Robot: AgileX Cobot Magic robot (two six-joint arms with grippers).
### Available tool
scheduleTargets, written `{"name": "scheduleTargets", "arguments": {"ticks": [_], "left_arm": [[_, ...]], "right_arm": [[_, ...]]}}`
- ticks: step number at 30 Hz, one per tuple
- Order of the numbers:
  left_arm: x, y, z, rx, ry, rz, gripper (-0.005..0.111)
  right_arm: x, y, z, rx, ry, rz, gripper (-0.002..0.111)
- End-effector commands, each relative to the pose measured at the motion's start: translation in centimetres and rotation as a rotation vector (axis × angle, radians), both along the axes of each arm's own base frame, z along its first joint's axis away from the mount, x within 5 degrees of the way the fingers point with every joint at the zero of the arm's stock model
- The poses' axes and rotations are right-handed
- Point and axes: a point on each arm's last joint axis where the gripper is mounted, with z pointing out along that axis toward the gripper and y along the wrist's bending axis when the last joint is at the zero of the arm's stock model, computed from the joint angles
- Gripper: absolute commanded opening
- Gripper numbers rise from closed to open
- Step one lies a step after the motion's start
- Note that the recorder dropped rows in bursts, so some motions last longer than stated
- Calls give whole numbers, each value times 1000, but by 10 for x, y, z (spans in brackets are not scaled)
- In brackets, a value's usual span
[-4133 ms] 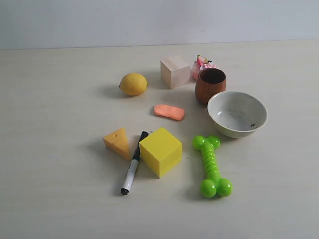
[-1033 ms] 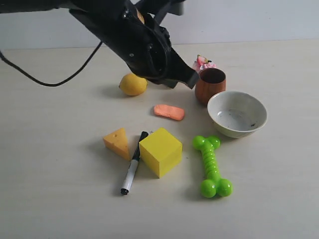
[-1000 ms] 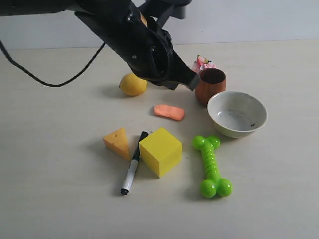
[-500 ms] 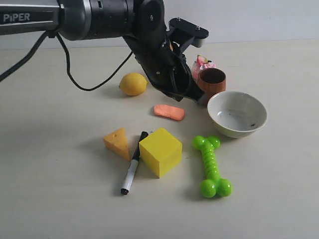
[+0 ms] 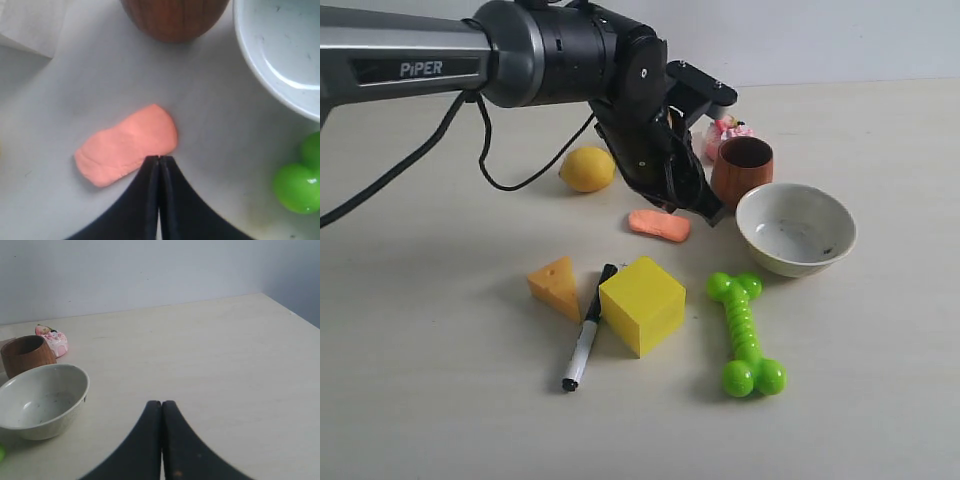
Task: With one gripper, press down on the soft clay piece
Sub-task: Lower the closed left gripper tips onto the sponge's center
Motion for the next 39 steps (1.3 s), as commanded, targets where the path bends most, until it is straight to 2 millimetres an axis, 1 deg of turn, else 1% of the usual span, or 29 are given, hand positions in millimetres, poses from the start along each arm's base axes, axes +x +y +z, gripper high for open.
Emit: {"name": "scheduleTargets", "arguments": {"ticks": [1,4,10,14,18,32,39], "left_arm": [[7,-4,-2,-8,-9,11,0],[12,-5,-7,-3,-7,25,0],[26,2,-17,12,16,75,0],[30,6,-21,17,23,89,0],[30,7,-24,21,26,89,0],[30,6,-51,61,69,81,0],[30,6,-59,69,82,82,0]], "right_arm": [[0,0,-1,-2,-7,-5,0],[0,0,-1,-2,-7,-5,0],[0,0,-1,-2,-7,-5,0],[0,0,-1,-2,-7,-5,0],[0,0,-1,-2,-7,-5,0],[0,0,-1,-2,-7,-5,0],[0,0,-1,-2,-7,-5,0]]}}
